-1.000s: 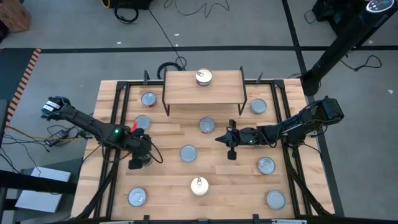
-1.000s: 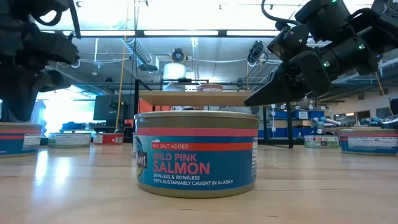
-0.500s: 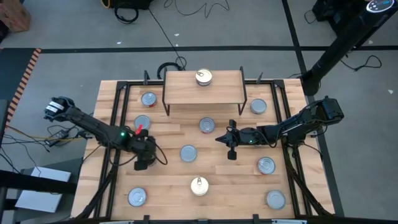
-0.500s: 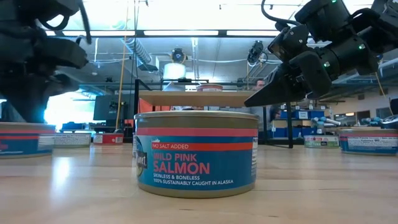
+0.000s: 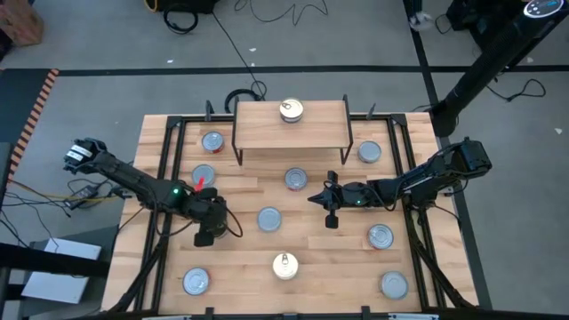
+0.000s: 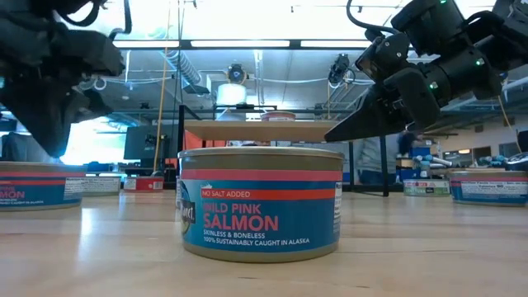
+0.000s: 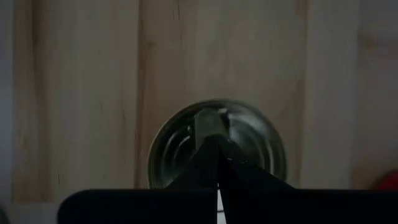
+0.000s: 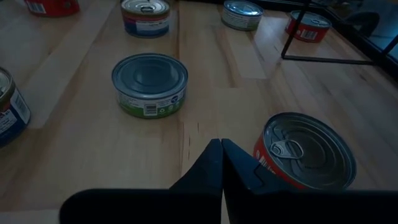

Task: Stack canned seafood by type on shelf
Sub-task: Adjust the blue pink tuna can on the table, then put the green tuna can on the shelf

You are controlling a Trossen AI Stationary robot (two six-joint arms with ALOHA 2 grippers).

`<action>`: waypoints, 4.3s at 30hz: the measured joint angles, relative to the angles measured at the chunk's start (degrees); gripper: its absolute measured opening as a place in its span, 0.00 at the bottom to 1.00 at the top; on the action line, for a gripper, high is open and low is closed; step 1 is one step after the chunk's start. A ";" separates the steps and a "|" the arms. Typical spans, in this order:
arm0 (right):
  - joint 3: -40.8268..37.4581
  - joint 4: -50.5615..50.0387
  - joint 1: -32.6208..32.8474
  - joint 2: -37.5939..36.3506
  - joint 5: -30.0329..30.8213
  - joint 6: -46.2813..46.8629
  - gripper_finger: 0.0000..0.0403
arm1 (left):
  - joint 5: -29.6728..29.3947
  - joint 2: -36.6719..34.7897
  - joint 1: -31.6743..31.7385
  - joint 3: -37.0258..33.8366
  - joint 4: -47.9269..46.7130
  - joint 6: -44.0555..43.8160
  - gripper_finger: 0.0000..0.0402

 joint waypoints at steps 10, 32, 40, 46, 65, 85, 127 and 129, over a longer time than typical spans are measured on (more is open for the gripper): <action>0.00 -0.92 0.00 0.00 -0.02 0.26 0.02 | -1.83 -0.04 -0.11 1.71 -1.70 -0.02 0.01; 0.00 -1.71 0.00 0.00 1.55 0.33 0.02 | -4.17 12.78 2.30 2.60 26.33 13.49 0.01; 0.02 -1.71 0.00 0.00 1.55 0.37 0.02 | -2.40 17.37 4.85 9.17 26.30 15.76 0.01; 0.02 -1.75 0.00 0.00 1.55 0.42 0.02 | 0.95 22.17 5.27 11.59 25.40 22.76 0.03; 0.04 -2.15 0.00 0.00 1.53 0.53 0.02 | -5.49 28.03 5.22 11.98 26.27 32.16 0.24; 0.04 -2.21 0.00 0.00 1.55 0.94 0.02 | -7.50 28.87 5.09 12.07 26.04 33.22 0.12; 0.02 -2.39 0.00 0.00 1.53 1.47 0.02 | 9.41 28.85 11.39 23.87 16.39 16.41 0.00; 0.02 -2.41 0.00 0.00 1.53 1.47 0.02 | 10.51 28.85 11.91 23.87 16.66 16.08 0.00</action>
